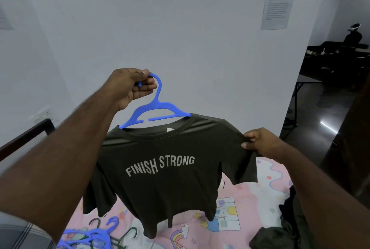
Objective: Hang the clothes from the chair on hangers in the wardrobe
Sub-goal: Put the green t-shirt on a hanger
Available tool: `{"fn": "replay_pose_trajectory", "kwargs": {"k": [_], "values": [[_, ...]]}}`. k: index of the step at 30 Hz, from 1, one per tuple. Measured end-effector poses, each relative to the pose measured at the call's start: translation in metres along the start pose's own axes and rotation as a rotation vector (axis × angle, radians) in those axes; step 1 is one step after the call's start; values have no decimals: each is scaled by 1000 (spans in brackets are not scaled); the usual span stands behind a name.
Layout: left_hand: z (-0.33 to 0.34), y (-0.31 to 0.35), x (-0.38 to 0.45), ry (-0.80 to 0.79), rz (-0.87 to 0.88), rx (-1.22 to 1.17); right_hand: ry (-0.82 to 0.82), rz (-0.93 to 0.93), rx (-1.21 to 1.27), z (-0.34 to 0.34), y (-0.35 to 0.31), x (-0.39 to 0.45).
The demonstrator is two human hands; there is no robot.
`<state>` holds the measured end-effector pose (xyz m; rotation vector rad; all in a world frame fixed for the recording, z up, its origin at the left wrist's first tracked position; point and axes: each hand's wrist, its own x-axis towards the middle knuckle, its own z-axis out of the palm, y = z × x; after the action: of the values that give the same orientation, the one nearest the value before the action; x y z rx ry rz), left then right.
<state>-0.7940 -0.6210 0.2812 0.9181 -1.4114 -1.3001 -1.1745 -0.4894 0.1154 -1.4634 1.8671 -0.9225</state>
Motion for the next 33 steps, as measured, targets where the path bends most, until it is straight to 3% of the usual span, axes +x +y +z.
{"fn": "replay_pose_trajectory", "kwargs": {"k": [5, 9, 12, 19, 25, 33], "values": [[1, -1, -3, -32, -14, -8, -45, 2, 165, -8, -19, -7], [13, -3, -6, -69, -10, -3, 105, -188, 298, -3, -83, -8], [22, -3, -9, -96, -9, -4, 67, -316, 416, 20, -138, -8], [33, 0, -17, -116, 9, 22, 82, -368, 367, 73, -216, 0], [25, 0, -19, -156, -11, 47, 151, -391, 479, 81, -233, 6], [21, -1, -30, -204, -39, 105, 115, -438, 335, 77, -247, 11]]}}
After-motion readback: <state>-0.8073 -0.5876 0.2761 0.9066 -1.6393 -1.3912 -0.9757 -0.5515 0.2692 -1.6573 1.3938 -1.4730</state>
